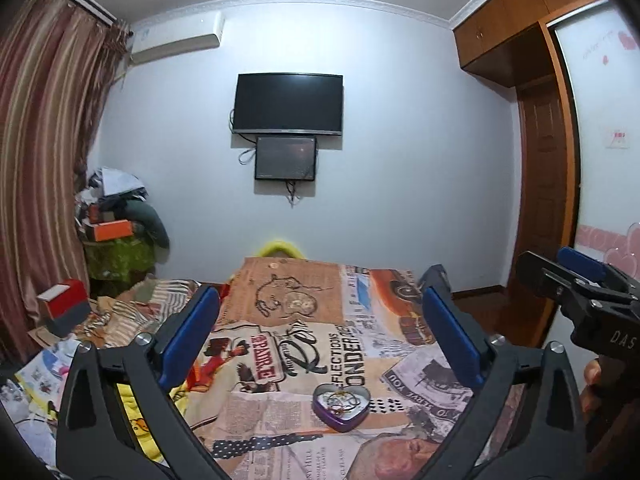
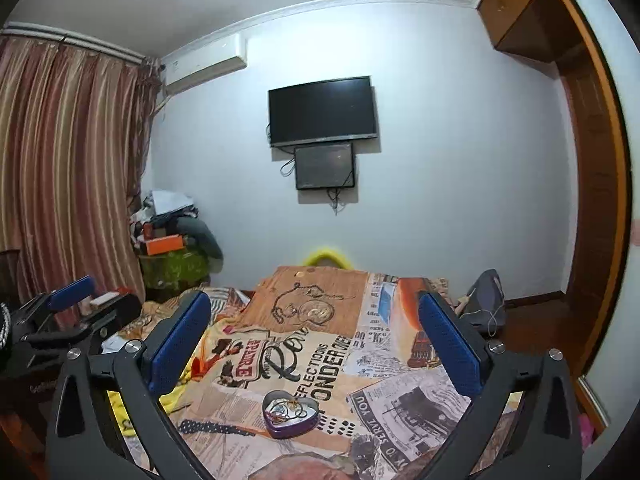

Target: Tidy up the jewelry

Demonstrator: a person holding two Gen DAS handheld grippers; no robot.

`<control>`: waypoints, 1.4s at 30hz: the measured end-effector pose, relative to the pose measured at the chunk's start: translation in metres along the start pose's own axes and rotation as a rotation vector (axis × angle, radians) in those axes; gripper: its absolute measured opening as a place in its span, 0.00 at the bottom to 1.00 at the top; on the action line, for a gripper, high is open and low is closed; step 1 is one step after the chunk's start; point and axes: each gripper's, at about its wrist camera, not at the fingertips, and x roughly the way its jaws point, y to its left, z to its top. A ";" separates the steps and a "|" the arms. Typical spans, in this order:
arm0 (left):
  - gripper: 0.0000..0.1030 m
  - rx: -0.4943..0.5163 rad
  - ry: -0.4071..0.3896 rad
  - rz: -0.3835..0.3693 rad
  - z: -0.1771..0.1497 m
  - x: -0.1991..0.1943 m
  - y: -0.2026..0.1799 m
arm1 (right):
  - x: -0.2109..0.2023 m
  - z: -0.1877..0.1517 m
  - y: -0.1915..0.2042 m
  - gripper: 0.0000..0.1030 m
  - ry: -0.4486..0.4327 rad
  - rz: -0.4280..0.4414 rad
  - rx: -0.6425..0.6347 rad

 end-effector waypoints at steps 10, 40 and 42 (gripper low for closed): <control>0.99 0.005 0.007 -0.009 -0.006 -0.005 -0.005 | -0.011 -0.005 -0.004 1.00 0.021 0.004 0.013; 0.99 -0.015 0.048 0.002 -0.011 0.006 -0.004 | -0.016 -0.013 -0.002 1.00 0.061 0.040 0.013; 0.99 -0.016 0.047 0.001 -0.011 0.006 -0.004 | -0.016 -0.013 -0.002 1.00 0.063 0.040 0.014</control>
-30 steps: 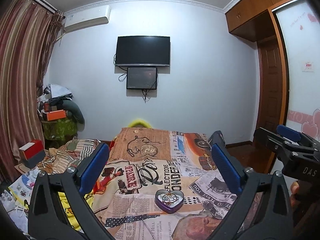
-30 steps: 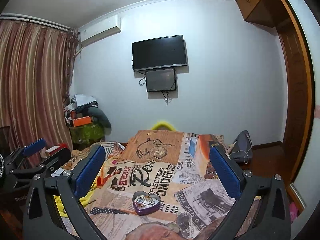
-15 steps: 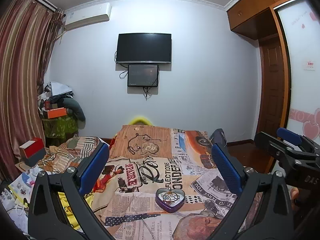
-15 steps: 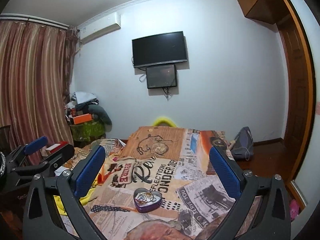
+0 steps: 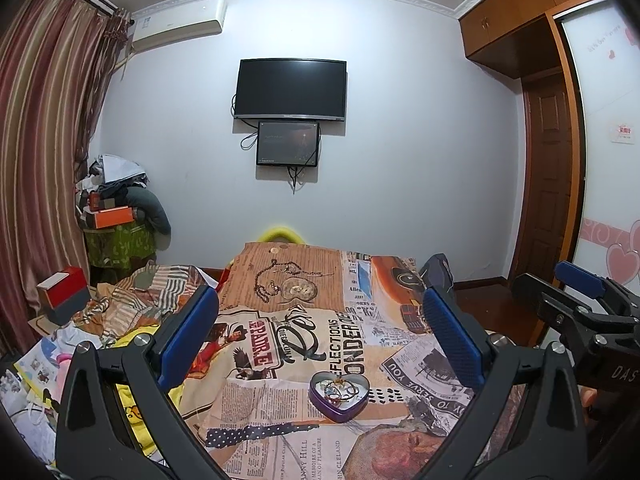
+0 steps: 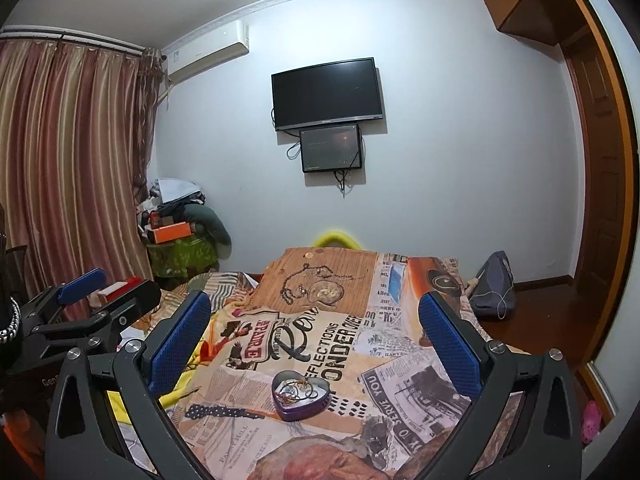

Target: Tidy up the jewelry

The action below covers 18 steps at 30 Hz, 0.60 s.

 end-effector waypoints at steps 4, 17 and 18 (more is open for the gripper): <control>0.99 0.000 0.001 0.000 0.000 0.000 0.000 | 0.001 0.000 0.000 1.00 0.000 0.001 0.006; 0.99 0.003 0.004 0.001 0.000 0.002 0.000 | 0.003 -0.003 -0.002 1.00 0.005 -0.004 0.016; 0.99 0.005 0.003 -0.001 0.000 0.002 -0.001 | 0.003 -0.002 -0.002 1.00 0.006 -0.005 0.015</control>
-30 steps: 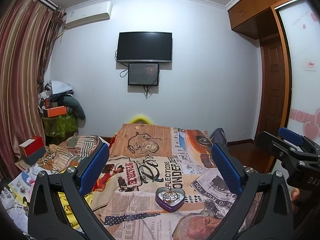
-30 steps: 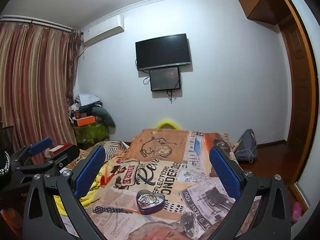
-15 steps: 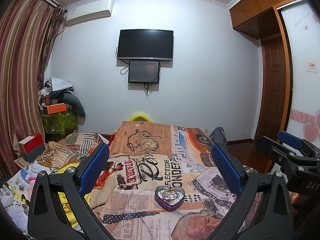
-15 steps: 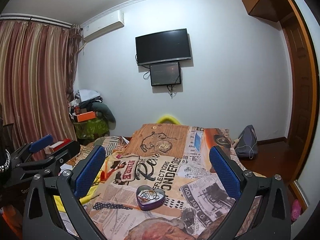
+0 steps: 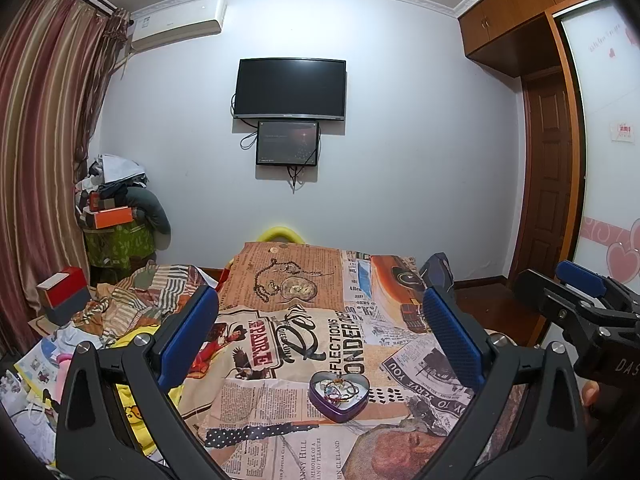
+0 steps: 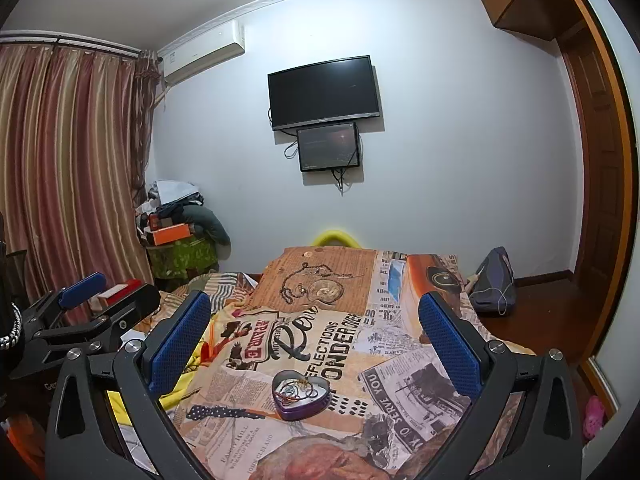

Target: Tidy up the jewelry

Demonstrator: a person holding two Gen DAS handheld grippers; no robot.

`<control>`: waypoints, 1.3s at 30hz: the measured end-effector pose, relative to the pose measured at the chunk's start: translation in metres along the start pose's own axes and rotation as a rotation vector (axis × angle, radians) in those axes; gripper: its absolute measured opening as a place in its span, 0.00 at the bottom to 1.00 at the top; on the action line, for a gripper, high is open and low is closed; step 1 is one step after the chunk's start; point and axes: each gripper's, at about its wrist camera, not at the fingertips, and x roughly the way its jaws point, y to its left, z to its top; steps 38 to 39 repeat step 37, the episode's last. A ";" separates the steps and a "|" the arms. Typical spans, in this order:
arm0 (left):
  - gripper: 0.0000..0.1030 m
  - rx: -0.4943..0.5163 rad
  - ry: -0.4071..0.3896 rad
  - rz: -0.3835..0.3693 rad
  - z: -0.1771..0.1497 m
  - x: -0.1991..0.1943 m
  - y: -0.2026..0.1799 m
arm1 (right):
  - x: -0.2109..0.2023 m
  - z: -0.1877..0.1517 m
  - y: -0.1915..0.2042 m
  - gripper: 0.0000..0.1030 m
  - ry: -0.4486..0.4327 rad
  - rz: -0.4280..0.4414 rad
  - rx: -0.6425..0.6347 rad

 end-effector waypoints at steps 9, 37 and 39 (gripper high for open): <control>0.99 0.014 -0.002 -0.004 -0.001 0.002 -0.004 | 0.000 -0.001 -0.002 1.00 0.005 -0.004 0.007; 0.99 0.012 0.029 -0.036 -0.006 0.011 0.001 | 0.008 -0.002 -0.001 1.00 0.037 -0.018 0.007; 0.99 0.012 0.029 -0.036 -0.006 0.011 0.001 | 0.008 -0.002 -0.001 1.00 0.037 -0.018 0.007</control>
